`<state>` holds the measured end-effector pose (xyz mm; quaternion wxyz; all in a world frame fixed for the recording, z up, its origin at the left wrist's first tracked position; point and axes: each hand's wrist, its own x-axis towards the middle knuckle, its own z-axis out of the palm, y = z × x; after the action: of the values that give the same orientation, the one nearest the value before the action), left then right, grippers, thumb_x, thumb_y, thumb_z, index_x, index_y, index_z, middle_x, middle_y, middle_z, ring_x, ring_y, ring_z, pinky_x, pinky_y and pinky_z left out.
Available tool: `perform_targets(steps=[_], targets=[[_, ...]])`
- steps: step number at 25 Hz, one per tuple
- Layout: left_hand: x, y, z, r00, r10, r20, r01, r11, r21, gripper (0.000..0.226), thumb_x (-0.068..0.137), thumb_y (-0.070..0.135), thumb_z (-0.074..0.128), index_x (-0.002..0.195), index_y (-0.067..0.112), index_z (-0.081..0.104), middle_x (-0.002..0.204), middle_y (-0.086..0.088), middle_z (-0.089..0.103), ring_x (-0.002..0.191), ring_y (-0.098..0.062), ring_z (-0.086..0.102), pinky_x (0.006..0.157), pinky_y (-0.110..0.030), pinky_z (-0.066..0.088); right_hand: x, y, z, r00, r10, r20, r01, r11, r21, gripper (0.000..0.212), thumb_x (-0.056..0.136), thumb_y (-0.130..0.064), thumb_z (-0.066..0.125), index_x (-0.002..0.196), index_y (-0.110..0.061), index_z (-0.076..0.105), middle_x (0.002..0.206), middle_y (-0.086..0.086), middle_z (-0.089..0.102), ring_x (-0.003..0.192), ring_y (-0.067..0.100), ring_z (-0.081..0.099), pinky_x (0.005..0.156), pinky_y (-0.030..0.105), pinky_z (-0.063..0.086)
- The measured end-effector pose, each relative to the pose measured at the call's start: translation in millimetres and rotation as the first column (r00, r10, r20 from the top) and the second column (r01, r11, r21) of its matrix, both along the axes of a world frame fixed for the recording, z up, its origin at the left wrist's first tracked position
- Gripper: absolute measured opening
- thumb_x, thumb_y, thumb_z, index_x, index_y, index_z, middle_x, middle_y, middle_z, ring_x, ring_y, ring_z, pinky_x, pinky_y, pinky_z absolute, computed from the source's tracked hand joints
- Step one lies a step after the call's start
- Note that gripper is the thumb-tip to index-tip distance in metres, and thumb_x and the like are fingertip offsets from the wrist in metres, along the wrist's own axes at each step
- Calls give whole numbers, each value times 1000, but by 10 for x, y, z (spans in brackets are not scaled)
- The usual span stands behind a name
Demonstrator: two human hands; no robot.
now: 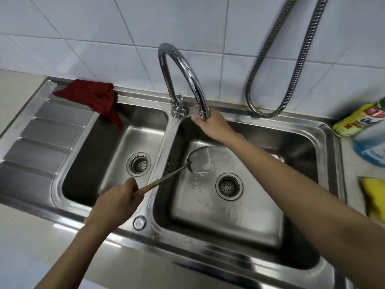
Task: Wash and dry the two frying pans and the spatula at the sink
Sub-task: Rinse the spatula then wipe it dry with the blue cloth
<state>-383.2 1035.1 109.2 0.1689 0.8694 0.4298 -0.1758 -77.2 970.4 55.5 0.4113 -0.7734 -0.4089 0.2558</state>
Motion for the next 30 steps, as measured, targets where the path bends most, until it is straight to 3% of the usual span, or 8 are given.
perform_targets(steps=[6, 9, 11, 15, 17, 21, 26, 30], targets=[[365, -268, -188, 968, -251, 30, 252, 947, -201, 41, 93, 53, 48, 77, 17, 58, 70, 2, 62, 66, -16, 60, 61, -32, 45, -593, -2535, -416, 874, -441, 203, 464, 882, -84, 18, 93, -17, 56, 110, -12, 62, 107, 1, 60, 90, 16, 61, 82, 37, 53], [539, -608, -226, 927, -362, 92, 373, 880, -295, 39, 95, 46, 51, 66, 19, 55, 60, 5, 56, 55, -10, 54, 55, -29, 41, -911, -3812, -463, 612, -541, 578, 729, 668, -147, 29, 85, -15, 64, 113, -8, 60, 121, 12, 54, 109, 33, 53, 93, 45, 45], [626, -796, -243, 925, -357, 134, 380, 842, -382, 32, 95, 39, 54, 76, 15, 63, 63, 4, 61, 55, -10, 55, 55, -28, 44, -927, -4278, -471, 487, -573, 659, 844, 504, -184, 46, 78, -20, 74, 119, -6, 57, 134, 20, 47, 123, 39, 44, 100, 51, 40], [748, -1201, -194, 934, -322, 154, 352, 761, -545, 26, 95, 29, 56, 88, 6, 65, 65, -3, 57, 45, -10, 43, 39, -20, 36, -827, -4625, -433, 509, -468, 722, 853, 387, -350, 78, 70, -43, 75, 137, -16, 45, 148, 24, 31, 141, 42, 20, 113, 60, 9], [761, -1330, -151, 940, -308, 144, 334, 752, -568, 24, 95, 28, 56, 88, 6, 65, 63, -3, 55, 42, -9, 41, 37, -21, 33, -744, -4692, -454, 533, -540, 651, 846, 314, -432, 86, 72, -52, 70, 144, -24, 33, 150, 21, 25, 140, 41, 19, 113, 61, 9], [714, -1554, -63, 955, -260, 146, 294, 744, -600, 26, 95, 28, 57, 89, 4, 64, 61, -2, 52, 40, -9, 37, 37, -20, 29, -762, -4841, -562, 582, -604, 545, 813, 413, -410, 83, 80, -56, 63, 146, -19, 30, 137, 23, 41, 119, 40, 44, 100, 48, 39], [727, -1813, 69, 959, -230, 165, 282, 766, -578, 27, 95, 31, 57, 90, 5, 64, 63, -2, 54, 39, -6, 38, 36, -18, 29, -698, -4946, -450, 702, -474, 532, 702, 587, -403, 66, 86, -35, 65, 141, -12, 37, 123, 21, 49, 103, 35, 51, 89, 40, 44], [783, -2000, 119, 951, -215, 223, 304, 788, -535, 28, 97, 29, 52, 86, 7, 63, 61, 0, 53, 40, -8, 38, 38, -22, 29, -854, -4782, -286, 775, -508, 376, 597, 784, -171, 65, 84, -37, 68, 140, -24, 39, 122, 11, 51, 105, 26, 52, 89, 32, 43]])
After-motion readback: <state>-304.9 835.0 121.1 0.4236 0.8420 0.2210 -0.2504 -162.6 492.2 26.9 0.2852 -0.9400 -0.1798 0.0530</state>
